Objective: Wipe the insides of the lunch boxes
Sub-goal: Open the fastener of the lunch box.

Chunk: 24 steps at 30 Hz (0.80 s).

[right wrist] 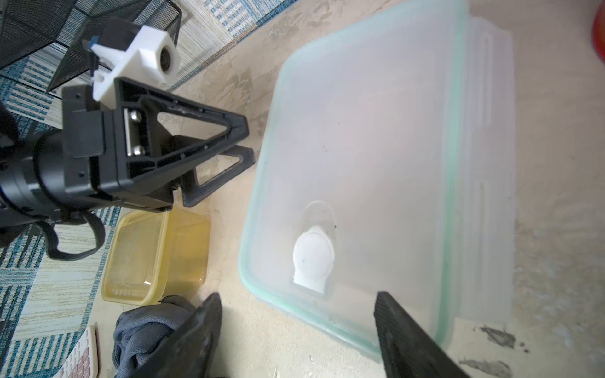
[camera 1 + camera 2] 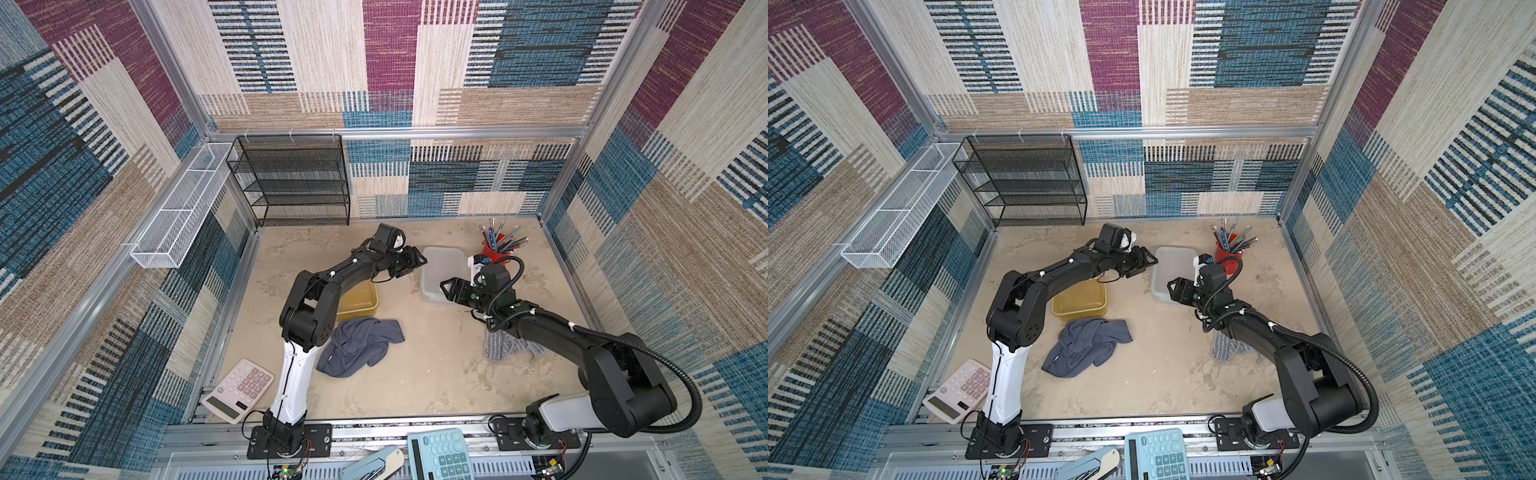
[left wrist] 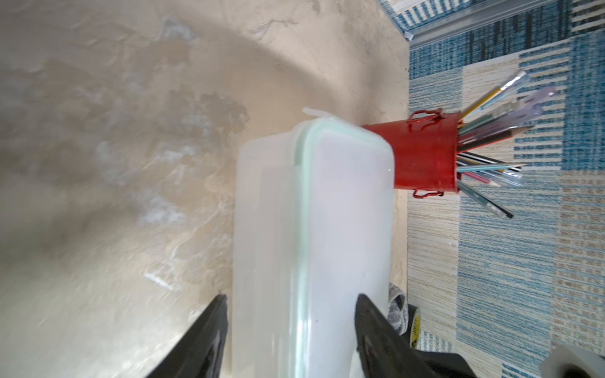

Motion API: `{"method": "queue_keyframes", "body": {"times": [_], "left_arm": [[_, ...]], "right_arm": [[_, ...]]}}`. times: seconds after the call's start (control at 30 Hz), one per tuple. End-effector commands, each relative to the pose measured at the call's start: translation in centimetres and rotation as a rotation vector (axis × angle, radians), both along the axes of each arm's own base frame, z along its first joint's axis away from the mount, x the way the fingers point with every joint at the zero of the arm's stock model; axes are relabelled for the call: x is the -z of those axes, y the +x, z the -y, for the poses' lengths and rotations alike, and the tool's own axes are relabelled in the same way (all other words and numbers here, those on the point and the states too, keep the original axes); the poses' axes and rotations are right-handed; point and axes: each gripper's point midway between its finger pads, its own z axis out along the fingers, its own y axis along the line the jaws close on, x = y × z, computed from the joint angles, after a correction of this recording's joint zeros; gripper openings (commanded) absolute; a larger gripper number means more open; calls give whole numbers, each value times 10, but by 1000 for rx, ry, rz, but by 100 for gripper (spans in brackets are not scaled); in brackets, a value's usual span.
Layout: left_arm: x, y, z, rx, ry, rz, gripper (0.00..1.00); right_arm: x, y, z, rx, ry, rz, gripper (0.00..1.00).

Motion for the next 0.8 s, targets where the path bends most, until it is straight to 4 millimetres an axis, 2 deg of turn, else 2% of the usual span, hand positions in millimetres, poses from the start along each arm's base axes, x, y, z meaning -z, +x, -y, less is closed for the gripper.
{"method": "queue_keyframes", "body": {"times": [0.0,0.13,0.27,0.4,0.57,0.77], "left_arm": [[-12,-8,-7,-44,26,49,66],[-19,-22,-6,-123,-14,89,68],[-17,-33,-8,-233,-78,97,70],[-12,-43,-4,-307,-106,115,72],[-10,-47,5,-359,-173,144,75],[-3,-48,13,-392,-231,149,75]], "right_arm": [[-12,10,7,28,-50,50,79],[-27,25,5,3,-102,133,81],[-34,40,6,-5,-160,200,82],[-25,55,6,-13,-186,190,81],[-17,63,1,-33,-157,175,70],[-5,64,6,-21,-151,137,54]]}}
